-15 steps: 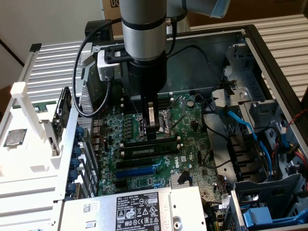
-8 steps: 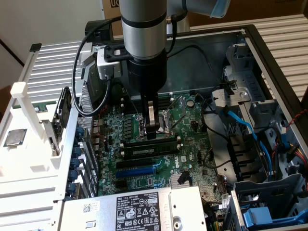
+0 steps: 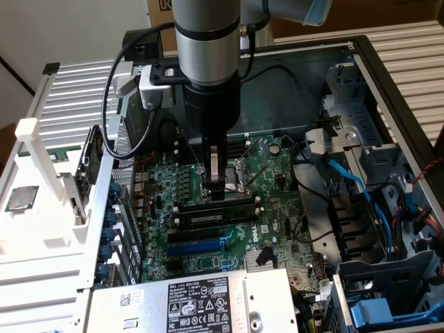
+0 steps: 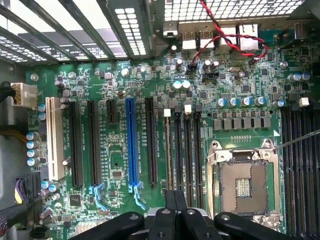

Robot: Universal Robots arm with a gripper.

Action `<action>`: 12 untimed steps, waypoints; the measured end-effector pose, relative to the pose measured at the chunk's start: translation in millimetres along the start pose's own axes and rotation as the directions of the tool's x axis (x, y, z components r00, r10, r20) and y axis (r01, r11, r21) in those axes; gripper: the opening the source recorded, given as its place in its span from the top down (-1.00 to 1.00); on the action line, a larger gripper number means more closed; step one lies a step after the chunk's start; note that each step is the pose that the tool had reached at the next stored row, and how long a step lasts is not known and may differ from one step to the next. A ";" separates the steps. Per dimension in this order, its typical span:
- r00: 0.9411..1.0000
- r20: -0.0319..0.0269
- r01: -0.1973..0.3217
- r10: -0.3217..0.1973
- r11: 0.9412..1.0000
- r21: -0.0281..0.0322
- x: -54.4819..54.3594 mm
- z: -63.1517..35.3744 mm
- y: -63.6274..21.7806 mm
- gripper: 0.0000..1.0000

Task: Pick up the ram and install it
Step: 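Press down the ram until it locks into place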

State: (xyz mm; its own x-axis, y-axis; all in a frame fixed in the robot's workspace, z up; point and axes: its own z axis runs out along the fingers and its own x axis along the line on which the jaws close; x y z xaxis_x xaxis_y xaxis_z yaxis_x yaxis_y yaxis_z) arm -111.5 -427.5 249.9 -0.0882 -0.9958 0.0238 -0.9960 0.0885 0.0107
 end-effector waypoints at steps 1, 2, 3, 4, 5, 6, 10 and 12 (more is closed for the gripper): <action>1.000 0.000 -0.016 0.016 1.000 0.000 0.0 0.0 0.0 0.80; 1.000 0.000 -0.032 0.032 1.000 -0.001 0.0 0.0 0.0 0.80; 0.999 0.000 -0.047 0.047 0.999 -0.001 0.0 0.0 0.0 0.80; 0.998 0.001 -0.064 0.064 0.998 -0.002 0.0 0.0 0.0 0.80; 0.997 0.001 -0.080 0.080 0.997 -0.002 0.0 0.0 0.0 0.80; 0.994 0.001 -0.111 0.111 0.994 -0.003 0.0 0.0 0.0 0.80; 0.985 0.001 -0.173 0.173 0.985 -0.004 0.0 0.0 0.0 0.80; 0.979 0.002 -0.204 0.204 0.979 -0.005 0.0 0.0 0.0 0.80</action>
State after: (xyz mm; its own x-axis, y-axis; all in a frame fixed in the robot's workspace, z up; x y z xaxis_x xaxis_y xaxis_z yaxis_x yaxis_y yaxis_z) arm -111.5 -427.5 249.9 -0.2892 -0.9570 0.0239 -0.9571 0.2895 0.0108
